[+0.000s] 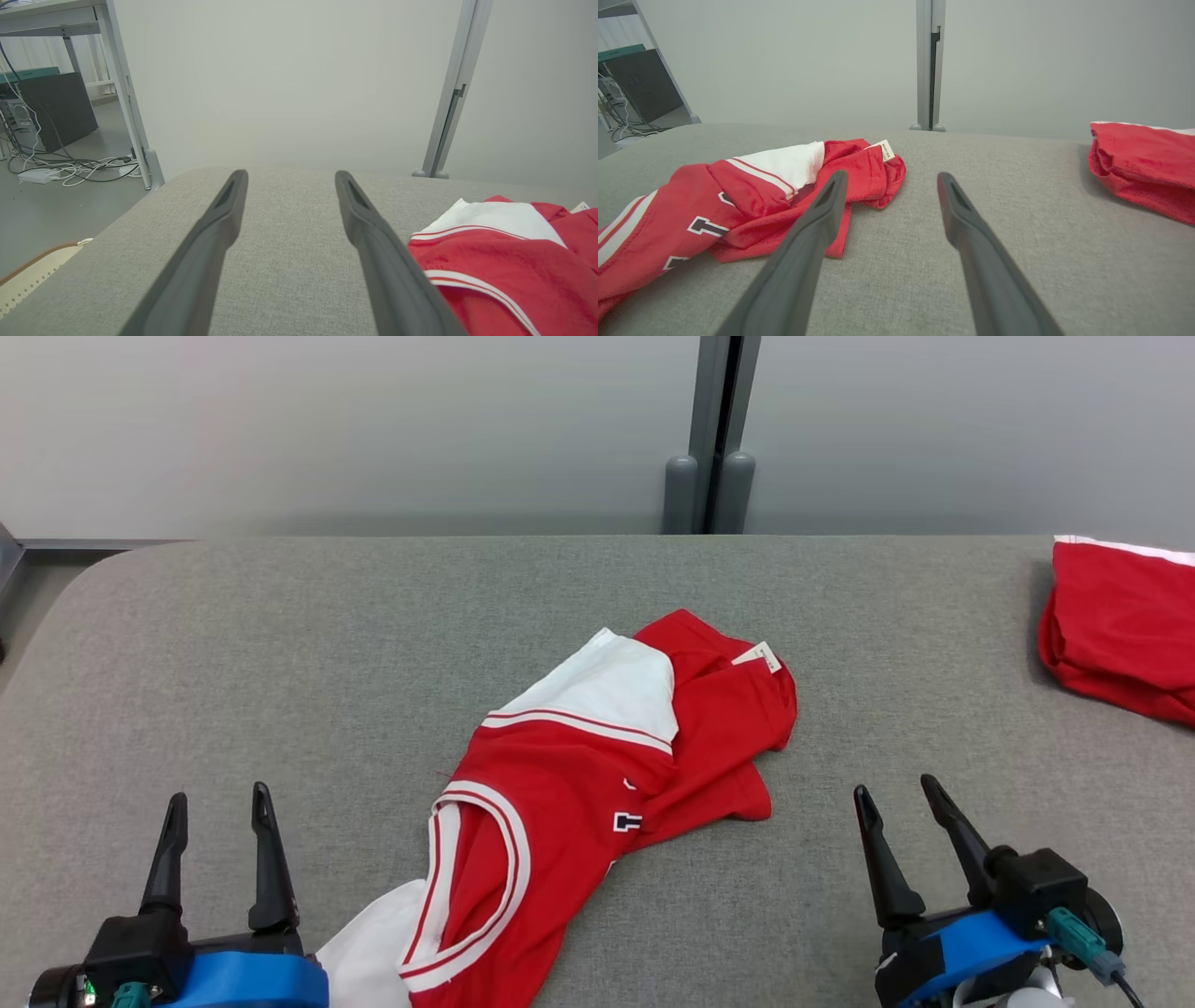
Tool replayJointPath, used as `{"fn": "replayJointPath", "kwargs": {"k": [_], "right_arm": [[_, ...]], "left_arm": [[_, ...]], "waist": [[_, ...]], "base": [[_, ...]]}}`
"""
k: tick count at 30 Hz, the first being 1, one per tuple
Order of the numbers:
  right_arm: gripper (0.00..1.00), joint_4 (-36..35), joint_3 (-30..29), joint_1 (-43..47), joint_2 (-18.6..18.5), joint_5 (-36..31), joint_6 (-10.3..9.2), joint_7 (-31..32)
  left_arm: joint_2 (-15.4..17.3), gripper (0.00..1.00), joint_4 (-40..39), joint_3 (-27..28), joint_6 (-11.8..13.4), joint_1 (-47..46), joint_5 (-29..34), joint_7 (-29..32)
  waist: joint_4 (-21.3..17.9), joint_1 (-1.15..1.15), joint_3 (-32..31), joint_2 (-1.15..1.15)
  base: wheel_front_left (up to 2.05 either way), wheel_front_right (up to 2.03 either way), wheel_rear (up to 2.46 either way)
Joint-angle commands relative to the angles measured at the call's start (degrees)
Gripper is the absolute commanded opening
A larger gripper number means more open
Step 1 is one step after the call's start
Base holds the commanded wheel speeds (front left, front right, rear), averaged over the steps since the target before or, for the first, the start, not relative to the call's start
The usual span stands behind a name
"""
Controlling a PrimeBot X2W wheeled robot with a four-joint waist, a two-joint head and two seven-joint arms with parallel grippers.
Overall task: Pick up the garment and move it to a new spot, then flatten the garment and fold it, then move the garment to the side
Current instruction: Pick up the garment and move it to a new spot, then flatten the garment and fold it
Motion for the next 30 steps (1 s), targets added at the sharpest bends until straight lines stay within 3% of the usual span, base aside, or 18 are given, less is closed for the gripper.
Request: {"fn": "replayJointPath", "kwargs": {"k": [1, 6, 13, 23, 26, 30], "right_arm": [[1.00, -1.02, -0.74, 1.55, 0.48, -0.34, 0.03, -0.23], [1.00, -2.70, -0.84, 2.04, 1.28, -0.14, 0.03, -0.23], [1.00, -3.55, 0.17, -0.54, 1.28, 1.20, 0.03, -0.22], [1.00, -3.52, 0.02, -1.93, 1.27, 2.53, 0.03, -0.22], [1.00, -4.03, -1.07, -2.47, 1.28, 2.62, 0.03, -0.23], [1.00, -4.30, -1.60, -2.90, 1.28, 2.38, 0.03, -0.23]], "left_arm": [[-0.05, 1.00, -0.05, 0.30, -0.03, 0.15, 0.40, -0.24], [0.32, 1.00, 0.53, -0.03, -0.55, -1.85, 1.01, -0.24], [4.64, 1.00, 4.73, -3.77, -2.26, -13.55, 2.51, -0.19], [10.36, 1.00, 17.86, -13.72, -2.92, -30.29, 1.70, 0.53], [13.07, 1.00, 28.72, -23.13, -2.96, -36.55, -4.23, 7.01], [14.07, 1.00, 32.59, -27.30, -2.95, -37.78, -7.78, 9.93]], "waist": [[-0.51, 0.00, 0.04, 0.00], [-2.32, 0.00, 0.35, 0.00], [-4.99, 0.00, 1.91, 0.00], [-9.73, 0.00, 6.20, 0.00], [-11.92, 0.00, 8.76, 0.00], [-12.56, 0.00, 9.70, 0.00]], "base": [[0.00, 0.00, 0.00], [0.00, 0.00, 0.00], [0.00, 0.00, 0.00], [0.00, 0.00, 0.00], [0.00, 0.00, 0.00], [0.00, 0.00, 0.00]]}}
